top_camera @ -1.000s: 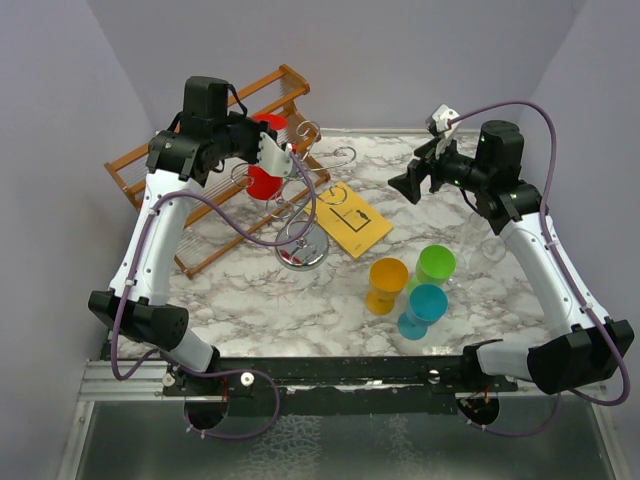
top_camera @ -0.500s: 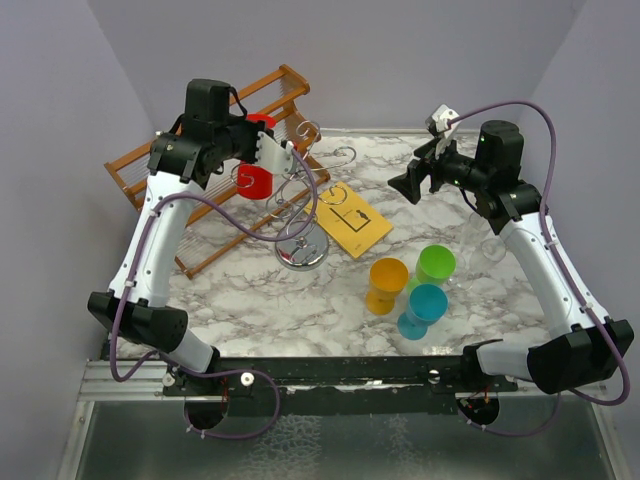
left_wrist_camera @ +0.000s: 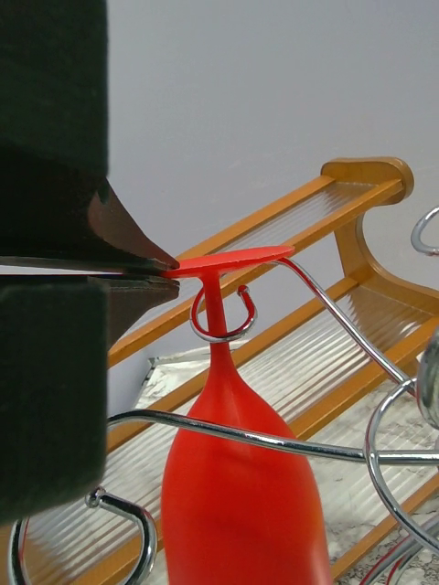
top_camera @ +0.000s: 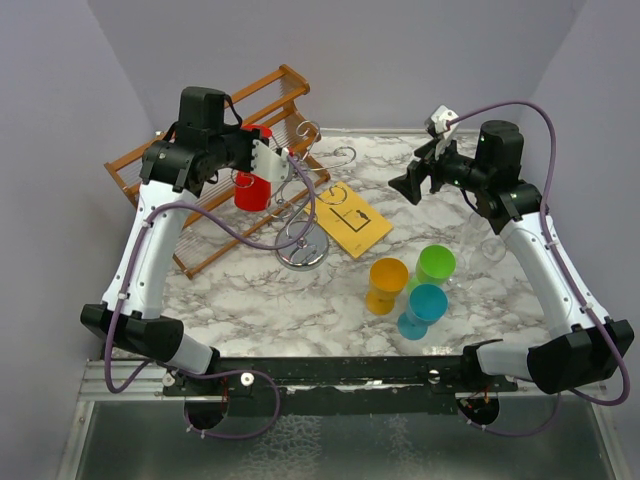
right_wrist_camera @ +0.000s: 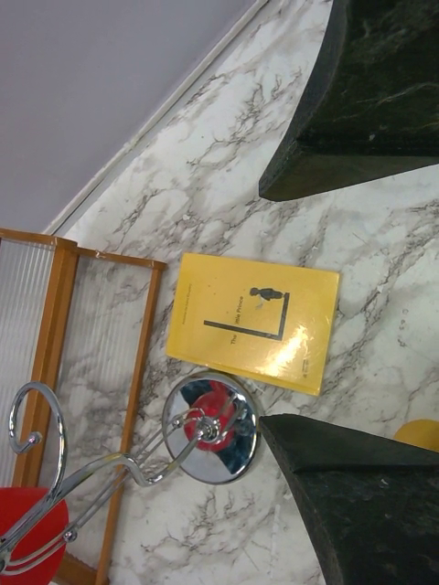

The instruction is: Place the wine glass upside down on the wine glass rack

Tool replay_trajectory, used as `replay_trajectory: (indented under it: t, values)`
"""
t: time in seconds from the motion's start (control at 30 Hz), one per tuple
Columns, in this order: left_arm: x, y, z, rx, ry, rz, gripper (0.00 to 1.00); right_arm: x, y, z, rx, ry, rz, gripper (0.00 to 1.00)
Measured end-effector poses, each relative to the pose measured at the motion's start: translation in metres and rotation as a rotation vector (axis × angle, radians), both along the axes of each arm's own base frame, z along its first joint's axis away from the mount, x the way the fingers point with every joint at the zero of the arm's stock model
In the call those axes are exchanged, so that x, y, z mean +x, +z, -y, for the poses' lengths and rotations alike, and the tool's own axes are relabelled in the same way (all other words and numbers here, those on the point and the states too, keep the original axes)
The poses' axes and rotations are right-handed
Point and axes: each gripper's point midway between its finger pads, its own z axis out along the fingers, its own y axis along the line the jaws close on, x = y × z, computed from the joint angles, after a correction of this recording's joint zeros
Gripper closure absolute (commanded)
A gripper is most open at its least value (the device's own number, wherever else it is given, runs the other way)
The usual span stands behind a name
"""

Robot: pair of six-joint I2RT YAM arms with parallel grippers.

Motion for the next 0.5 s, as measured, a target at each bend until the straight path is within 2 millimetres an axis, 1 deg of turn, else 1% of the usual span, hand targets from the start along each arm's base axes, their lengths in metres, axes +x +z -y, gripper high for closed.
replay_trajectory:
  t: [0.1, 0.3, 0.5]
  values:
    - [-0.002, -0.004, -0.001, 0.004, -0.001, -0.011, 1.0, 0.0, 0.001, 0.001, -0.01, 0.001, 0.005, 0.0]
    - [-0.003, -0.005, -0.001, 0.005, -0.003, -0.009, 0.97, 0.001, 0.006, 0.005, -0.032, -0.017, 0.021, 0.0]
    - [-0.005, -0.004, -0.001, 0.011, -0.009, -0.005, 0.94, 0.003, 0.001, 0.011, -0.056, -0.046, 0.013, 0.0]
